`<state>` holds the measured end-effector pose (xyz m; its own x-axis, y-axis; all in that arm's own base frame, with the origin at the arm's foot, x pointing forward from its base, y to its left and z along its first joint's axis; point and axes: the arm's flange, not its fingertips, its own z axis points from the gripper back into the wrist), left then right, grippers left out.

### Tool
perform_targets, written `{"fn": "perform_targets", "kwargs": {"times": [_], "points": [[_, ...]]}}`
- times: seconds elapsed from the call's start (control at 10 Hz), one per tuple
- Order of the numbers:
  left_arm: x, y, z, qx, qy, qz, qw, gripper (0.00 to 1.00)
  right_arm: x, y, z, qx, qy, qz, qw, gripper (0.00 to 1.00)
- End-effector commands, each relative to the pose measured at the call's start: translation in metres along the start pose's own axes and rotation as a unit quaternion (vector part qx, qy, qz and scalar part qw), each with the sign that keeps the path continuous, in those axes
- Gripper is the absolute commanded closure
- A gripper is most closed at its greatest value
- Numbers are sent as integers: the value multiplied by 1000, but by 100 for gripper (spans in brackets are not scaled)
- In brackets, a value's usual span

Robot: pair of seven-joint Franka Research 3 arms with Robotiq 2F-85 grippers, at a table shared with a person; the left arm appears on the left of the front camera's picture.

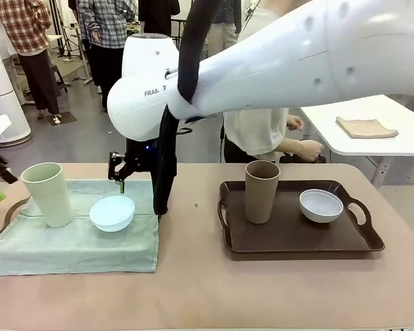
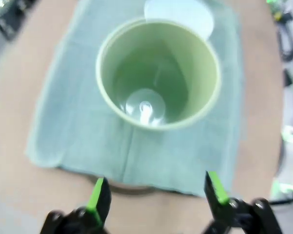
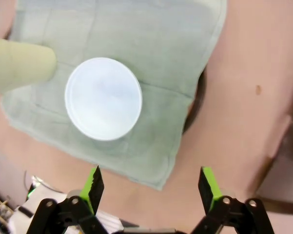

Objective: Set up a tray with a mat and arrange the tableware.
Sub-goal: Place the Picnic Bowl and Reusable plastic cup back onto the Handle tray in front of the human's position.

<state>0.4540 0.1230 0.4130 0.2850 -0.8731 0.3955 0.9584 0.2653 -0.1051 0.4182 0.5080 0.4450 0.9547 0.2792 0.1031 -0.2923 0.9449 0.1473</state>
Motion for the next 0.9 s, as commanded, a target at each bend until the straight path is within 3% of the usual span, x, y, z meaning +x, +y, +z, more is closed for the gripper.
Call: {"fn": "perform_targets", "kwargs": {"times": [0.0, 0.1, 0.2, 0.5, 0.6, 0.8], "points": [[23, -32, 16, -1, 83, 45, 996, 0, -35, -20, 15, -14, -26, -11, 1000, 0], [38, -47, 25, 9, 113, 75, 991, 0, -44, -26, 26, -14, -31, -11, 999, 0], [57, -66, 28, 64, 140, 138, 978, 0, -54, -31, 33, -16, -28, -11, 999, 0], [102, -97, 40, 144, 184, 257, 938, 0, -77, -48, 57, -30, 4, -22, 999, 0], [118, -107, 47, 170, 182, 278, 928, 0, -87, -52, 75, -39, 6, -35, 999, 0], [154, -116, 50, 196, 119, 335, 914, 0, -101, -62, 103, -63, -1, -77, 995, 0]]}}
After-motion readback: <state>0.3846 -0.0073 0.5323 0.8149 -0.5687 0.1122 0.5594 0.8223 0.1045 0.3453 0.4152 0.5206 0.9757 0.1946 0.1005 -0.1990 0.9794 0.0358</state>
